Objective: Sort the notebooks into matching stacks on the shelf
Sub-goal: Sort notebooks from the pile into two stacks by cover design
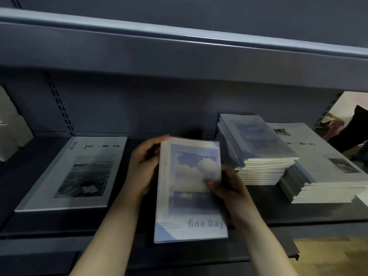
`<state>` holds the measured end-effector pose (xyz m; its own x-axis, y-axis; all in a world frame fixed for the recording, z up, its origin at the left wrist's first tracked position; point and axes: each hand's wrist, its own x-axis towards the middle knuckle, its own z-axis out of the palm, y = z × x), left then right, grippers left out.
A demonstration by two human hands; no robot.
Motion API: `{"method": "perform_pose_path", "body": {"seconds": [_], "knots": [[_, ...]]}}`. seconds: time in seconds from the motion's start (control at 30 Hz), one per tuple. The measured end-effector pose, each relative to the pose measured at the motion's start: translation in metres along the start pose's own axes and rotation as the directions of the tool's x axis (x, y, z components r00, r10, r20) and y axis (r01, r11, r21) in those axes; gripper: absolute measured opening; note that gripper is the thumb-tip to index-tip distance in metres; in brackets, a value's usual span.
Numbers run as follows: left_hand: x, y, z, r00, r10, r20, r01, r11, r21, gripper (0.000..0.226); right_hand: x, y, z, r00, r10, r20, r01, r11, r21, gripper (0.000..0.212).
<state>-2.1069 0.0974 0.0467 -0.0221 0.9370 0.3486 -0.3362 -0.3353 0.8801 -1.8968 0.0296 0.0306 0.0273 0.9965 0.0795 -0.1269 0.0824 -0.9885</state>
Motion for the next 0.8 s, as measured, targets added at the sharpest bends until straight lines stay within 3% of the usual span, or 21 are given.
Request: {"method": "perform_pose_path", "body": {"seconds": [0.13,0.3,0.43,0.67,0.8], "knots": [[0.005,-0.012,0.009,0.999,-0.013,0.051,0.015,0.999,-0.036,0.056,0.004,-0.022,-0.022,0.995,-0.105,0.000,0.104,0.992,-0.078,0.041],[0.004,-0.026,0.021,0.991,-0.114,0.069,0.107,0.990,0.095,0.041,0.010,-0.061,-0.050,0.989,-0.138,-0.055,0.131,0.985,-0.108,0.032],[-0.004,-0.042,0.026,0.992,-0.115,0.043,0.100,0.961,0.258,0.037,0.016,-0.097,-0.081,0.973,-0.177,-0.148,0.142,0.966,-0.217,0.022],[-0.017,-0.065,0.031,0.989,-0.148,0.017,0.124,0.885,0.449,0.029,0.038,-0.131,-0.135,0.972,-0.112,-0.207,0.058,0.967,-0.248,0.031],[-0.020,-0.070,0.040,0.991,-0.132,-0.015,0.123,0.864,0.489,0.030,0.057,-0.138,-0.158,0.986,-0.084,-0.142,0.055,0.979,-0.198,0.029]]}}
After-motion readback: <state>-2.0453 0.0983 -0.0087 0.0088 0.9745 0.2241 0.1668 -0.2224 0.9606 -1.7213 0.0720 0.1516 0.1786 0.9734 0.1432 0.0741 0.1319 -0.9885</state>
